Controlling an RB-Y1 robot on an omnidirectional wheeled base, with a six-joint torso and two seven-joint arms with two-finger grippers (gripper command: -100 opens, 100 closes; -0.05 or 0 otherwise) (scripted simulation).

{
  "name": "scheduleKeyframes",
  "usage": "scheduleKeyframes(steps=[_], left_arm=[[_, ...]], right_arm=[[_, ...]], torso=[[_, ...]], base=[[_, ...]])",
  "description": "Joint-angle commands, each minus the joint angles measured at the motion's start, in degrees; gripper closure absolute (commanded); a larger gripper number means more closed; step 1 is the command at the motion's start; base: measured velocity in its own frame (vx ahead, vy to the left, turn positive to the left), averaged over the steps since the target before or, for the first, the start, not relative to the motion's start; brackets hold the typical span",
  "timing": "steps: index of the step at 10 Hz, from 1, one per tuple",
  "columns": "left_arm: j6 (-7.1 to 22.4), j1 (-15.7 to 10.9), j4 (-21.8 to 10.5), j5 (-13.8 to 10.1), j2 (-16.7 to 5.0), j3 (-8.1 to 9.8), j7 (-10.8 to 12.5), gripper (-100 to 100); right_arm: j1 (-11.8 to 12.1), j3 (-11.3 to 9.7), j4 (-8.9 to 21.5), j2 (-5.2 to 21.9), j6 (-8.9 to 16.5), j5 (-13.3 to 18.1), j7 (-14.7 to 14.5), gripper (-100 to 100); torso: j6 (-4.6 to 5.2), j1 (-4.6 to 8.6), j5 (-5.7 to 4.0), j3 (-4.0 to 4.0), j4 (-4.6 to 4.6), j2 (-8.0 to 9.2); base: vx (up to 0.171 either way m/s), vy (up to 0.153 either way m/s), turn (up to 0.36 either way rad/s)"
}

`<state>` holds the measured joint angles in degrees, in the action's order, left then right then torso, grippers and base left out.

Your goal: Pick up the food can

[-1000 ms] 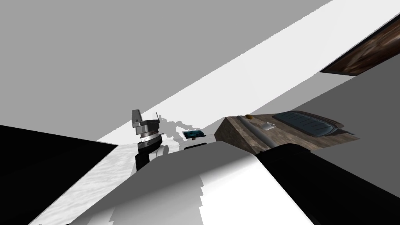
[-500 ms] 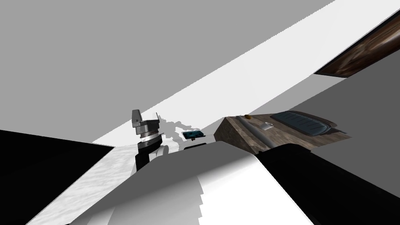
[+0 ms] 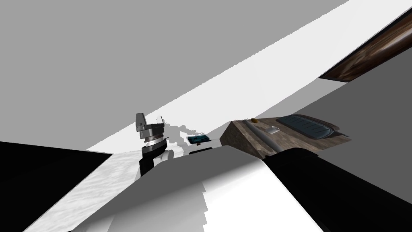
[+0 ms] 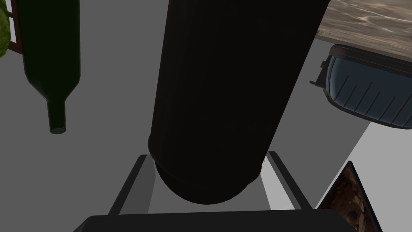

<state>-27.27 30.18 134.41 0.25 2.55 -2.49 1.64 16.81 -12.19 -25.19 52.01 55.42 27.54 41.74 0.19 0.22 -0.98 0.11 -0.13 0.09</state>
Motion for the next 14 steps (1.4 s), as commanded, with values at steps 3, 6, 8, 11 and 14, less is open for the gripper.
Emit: scheduleKeyframes(steps=[3, 6, 8, 11, 14], left_arm=[[0.0, 0.0, 0.0, 0.0, 0.0, 0.0, 0.0, 0], [0.0, 0.0, 0.0, 0.0, 0.0, 0.0, 0.0, 0], [0.0, 0.0, 0.0, 0.0, 0.0, 0.0, 0.0, 0], [0.0, 0.0, 0.0, 0.0, 0.0, 0.0, 0.0, 0], [0.0, 0.0, 0.0, 0.0, 0.0, 0.0, 0.0, 0]], right_arm=[[0.7, 5.6, -1.4, -1.7, -0.7, 5.7, -1.3, 100], [1.1, 10.7, -2.2, -2.7, -1.1, 10.2, -2.1, 100], [1.5, 13.7, -3.0, -3.7, -1.4, 12.9, -3.0, 100], [2.0, 18.9, -3.8, -4.6, -1.8, 17.6, -3.9, 100], [2.4, 23.8, -4.6, -5.6, -2.2, 21.2, -4.7, 100]], torso=[[-0.08, 0.06, -0.1, 0.02, -0.03, 0.02], [-0.07, 0.08, -0.38, -0.01, -0.04, -0.06], [-0.1, 0.11, -0.37, 0.02, -0.05, -0.01], [0.01, 0.1, -0.47, 0.02, -0.04, 0.0], [0.05, 0.08, -0.45, 0.05, -0.05, 0.05]], base=[[0.018, 0.004, -0.028], [0.029, 0.006, -0.037], [0.016, 0.004, -0.024], [0.025, 0.006, -0.038], [0.018, 0.006, -0.025]])
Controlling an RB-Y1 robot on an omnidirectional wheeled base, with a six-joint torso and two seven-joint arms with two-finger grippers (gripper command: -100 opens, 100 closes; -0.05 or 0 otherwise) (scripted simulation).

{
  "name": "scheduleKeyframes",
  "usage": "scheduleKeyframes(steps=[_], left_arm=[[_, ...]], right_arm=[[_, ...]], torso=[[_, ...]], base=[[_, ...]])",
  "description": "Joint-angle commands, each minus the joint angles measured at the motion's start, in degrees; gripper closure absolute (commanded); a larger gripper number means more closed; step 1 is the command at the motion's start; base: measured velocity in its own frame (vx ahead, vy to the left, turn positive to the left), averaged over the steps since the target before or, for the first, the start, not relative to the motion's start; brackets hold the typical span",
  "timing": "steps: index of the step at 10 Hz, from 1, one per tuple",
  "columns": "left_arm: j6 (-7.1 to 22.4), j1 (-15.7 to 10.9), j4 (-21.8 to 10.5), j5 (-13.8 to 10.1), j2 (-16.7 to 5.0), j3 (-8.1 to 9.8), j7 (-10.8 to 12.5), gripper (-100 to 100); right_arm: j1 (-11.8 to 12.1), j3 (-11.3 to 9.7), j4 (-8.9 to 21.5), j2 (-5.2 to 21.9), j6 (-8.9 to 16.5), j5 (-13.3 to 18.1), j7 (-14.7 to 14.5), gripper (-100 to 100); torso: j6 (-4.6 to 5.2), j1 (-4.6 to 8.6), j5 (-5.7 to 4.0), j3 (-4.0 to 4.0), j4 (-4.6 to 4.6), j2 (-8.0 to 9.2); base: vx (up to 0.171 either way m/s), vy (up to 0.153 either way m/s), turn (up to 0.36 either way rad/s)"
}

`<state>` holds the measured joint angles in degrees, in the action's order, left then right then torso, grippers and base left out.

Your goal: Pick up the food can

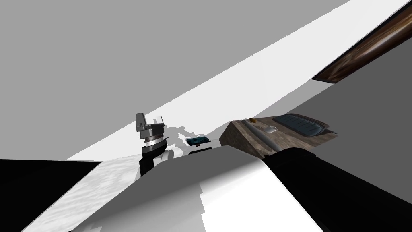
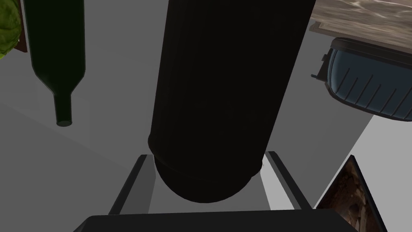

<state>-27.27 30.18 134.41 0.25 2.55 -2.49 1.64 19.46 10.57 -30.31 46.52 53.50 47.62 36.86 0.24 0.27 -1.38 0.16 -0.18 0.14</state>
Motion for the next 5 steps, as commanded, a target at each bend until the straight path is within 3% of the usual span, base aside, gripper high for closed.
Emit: scheduleKeyframes(steps=[1, 2, 4, 5], left_arm=[[0.0, 0.0, 0.0, 0.0, 0.0, 0.0, 0.0, 0], [0.0, 0.0, 0.0, 0.0, 0.0, 0.0, 0.0, 0], [0.0, 0.0, 0.0, 0.0, 0.0, 0.0, 0.0, 0], [0.0, 0.0, 0.0, 0.0, 0.0, 0.0, 0.0, 0]], right_arm=[[0.2, 2.9, -0.3, -1.0, -0.6, 2.9, -0.7, 100], [0.2, 4.6, -0.3, -1.0, -0.6, 4.5, -0.7, 100], [0.5, 4.7, -0.6, -1.0, -0.5, 4.2, -0.9, 100], [0.4, 4.8, -0.5, -1.0, -0.5, 4.3, -0.8, 0]], torso=[[0.0, 0.0, 0.0, 0.0, 0.0, 0.0], [0.03, -0.01, -0.02, -0.02, 0.02, -0.02], [-0.02, -0.03, 0.04, -0.01, 0.01, 0.0], [-0.04, -0.03, 0.03, 0.01, 0.01, 0.02]], base=[[0.03, 0.006, -0.06], [0.026, 0.008, -0.031], [0.005, 0.002, 0.001], [0.0, 0.0, 0.0]])
